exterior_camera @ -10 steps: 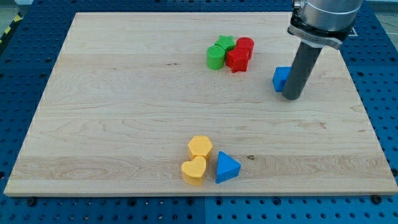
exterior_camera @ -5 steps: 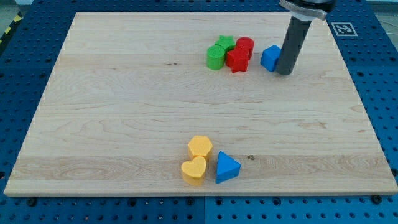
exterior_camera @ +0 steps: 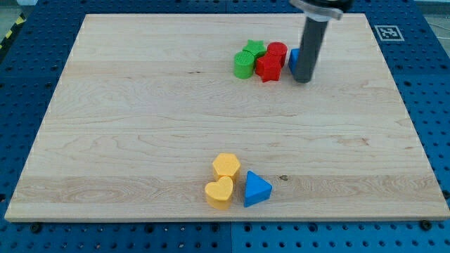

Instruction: Push the blue cube into the red circle

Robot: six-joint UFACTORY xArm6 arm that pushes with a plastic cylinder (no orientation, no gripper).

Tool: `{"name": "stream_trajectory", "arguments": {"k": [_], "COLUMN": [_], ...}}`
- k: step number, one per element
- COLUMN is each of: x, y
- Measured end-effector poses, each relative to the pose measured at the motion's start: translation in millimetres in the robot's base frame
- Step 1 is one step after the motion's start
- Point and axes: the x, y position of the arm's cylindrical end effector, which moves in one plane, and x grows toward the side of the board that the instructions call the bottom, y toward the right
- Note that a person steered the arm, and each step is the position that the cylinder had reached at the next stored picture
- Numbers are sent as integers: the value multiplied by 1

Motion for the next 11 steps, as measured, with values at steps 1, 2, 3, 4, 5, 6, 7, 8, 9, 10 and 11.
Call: {"name": "stream_trajectory", "arguments": {"k": [1,2,3,4,5,6,7,8,9,10,11], "x": [0,-13,-27,-28,-28,-28,-28,-28,-27,-19,19], "y": [46,50,30,28,25,19,11,7,7,8,25]}}
